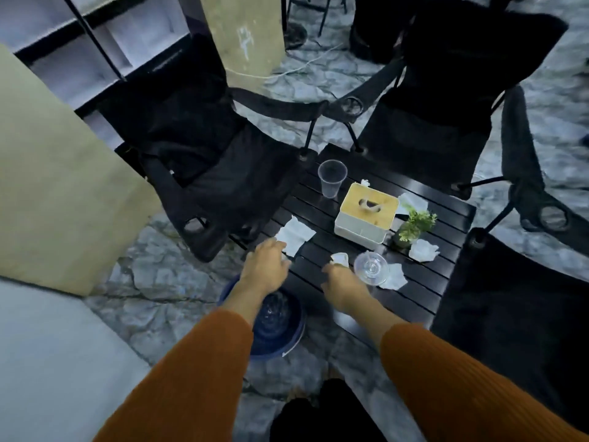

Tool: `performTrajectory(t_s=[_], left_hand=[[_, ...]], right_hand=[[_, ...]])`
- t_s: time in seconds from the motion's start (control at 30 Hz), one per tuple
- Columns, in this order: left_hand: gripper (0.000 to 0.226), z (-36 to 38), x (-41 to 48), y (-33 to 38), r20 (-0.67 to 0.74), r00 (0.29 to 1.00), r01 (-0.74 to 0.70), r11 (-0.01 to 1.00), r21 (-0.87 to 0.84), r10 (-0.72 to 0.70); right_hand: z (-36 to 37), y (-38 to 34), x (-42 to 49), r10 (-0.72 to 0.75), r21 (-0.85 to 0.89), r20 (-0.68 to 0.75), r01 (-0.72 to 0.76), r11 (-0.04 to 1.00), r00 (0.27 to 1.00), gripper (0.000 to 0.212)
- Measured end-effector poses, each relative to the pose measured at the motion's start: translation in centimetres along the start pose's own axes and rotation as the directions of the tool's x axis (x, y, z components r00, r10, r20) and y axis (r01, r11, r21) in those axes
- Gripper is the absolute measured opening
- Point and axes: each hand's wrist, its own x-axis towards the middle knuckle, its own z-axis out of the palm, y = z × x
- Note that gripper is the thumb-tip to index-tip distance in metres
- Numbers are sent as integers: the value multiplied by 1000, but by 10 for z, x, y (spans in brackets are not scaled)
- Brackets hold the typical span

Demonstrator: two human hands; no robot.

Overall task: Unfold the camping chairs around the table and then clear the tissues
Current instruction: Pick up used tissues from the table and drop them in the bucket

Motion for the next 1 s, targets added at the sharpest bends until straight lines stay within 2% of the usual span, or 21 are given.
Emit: performTrajectory(t_s=[0.17,0.37,0.43,0.53,0.6,0.67,0.83,1.0], left_hand=[[45,78,72,-30,-34,999,3,1000,-5,-3],[50,147,158,-55,-46,998,-39,999,5,39],[55,162,177,-62,-17,999,-39,999,23,39],[56,180,194,-69,6,999,-43,998,53,43],[44,189,199,-73,-102,992,-75,997,-8,73],[27,192,199,-77,-196,979,-91,984,-155,59],[20,181,175,-96,-211,976,-14,947,-320,-57],[16,175,112,-140,-260,939,68,863,-500,-225]], right_hand=[[65,24,74,14,-107,-37,-18,994,999,40],[118,50,146,103,-249,-114,-129,960,988,82],[128,57,159,131,-293,-124,-163,942,984,82],[134,69,169,109,-331,-194,-170,928,975,61],[135,76,173,66,-293,-245,-139,946,967,47],[135,79,176,35,-201,-286,-96,975,958,38],[138,73,171,0,10,-266,3,1000,964,38],[158,26,153,-90,140,-216,122,983,972,36]])
